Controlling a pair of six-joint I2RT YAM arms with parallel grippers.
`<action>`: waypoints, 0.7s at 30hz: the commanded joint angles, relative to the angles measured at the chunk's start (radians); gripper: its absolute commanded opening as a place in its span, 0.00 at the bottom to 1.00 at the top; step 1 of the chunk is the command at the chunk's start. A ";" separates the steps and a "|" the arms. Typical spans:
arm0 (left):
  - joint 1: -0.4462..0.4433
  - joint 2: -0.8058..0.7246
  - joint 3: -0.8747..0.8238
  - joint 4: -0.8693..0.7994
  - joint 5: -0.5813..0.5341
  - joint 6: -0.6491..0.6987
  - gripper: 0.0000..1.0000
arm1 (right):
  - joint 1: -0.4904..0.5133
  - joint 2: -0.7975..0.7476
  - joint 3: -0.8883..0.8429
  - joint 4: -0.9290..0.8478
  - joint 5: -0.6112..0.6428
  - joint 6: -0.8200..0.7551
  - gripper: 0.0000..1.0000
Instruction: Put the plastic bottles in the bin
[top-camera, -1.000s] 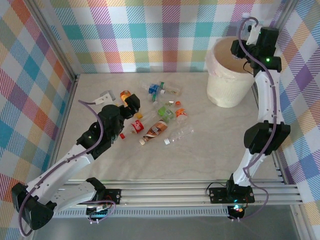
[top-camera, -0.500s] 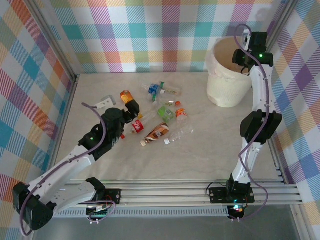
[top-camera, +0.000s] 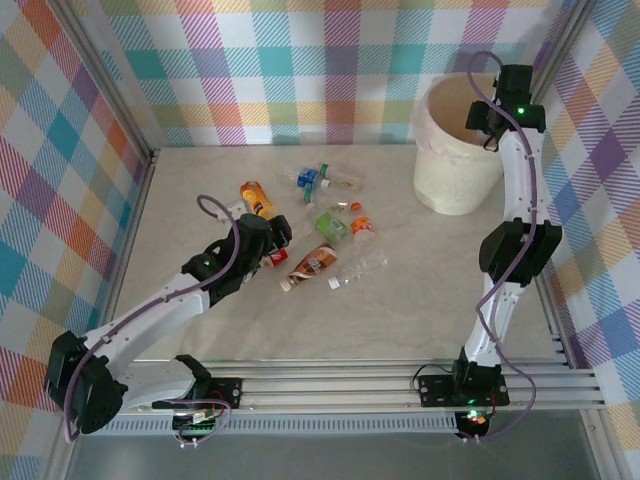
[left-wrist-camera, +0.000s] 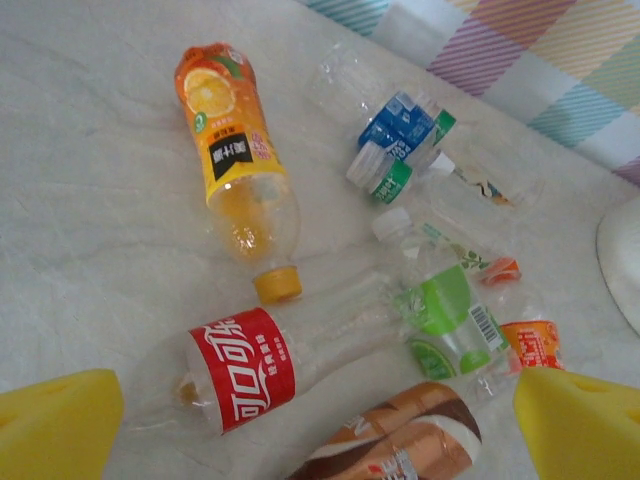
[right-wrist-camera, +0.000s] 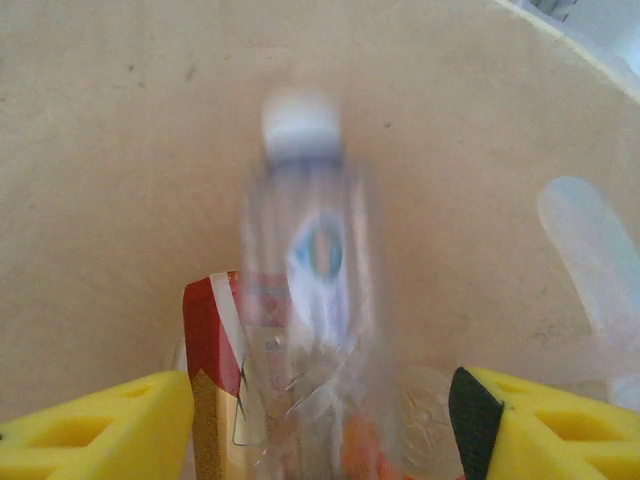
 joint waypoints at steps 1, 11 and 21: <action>0.008 0.020 0.040 -0.034 0.039 0.002 1.00 | 0.000 -0.004 0.036 -0.013 -0.008 -0.011 0.74; 0.009 0.081 0.060 -0.007 0.089 0.012 1.00 | 0.000 -0.064 0.030 -0.026 -0.061 -0.001 0.86; 0.008 0.124 0.088 0.053 0.154 0.034 1.00 | 0.002 -0.185 -0.044 0.015 -0.229 0.034 0.92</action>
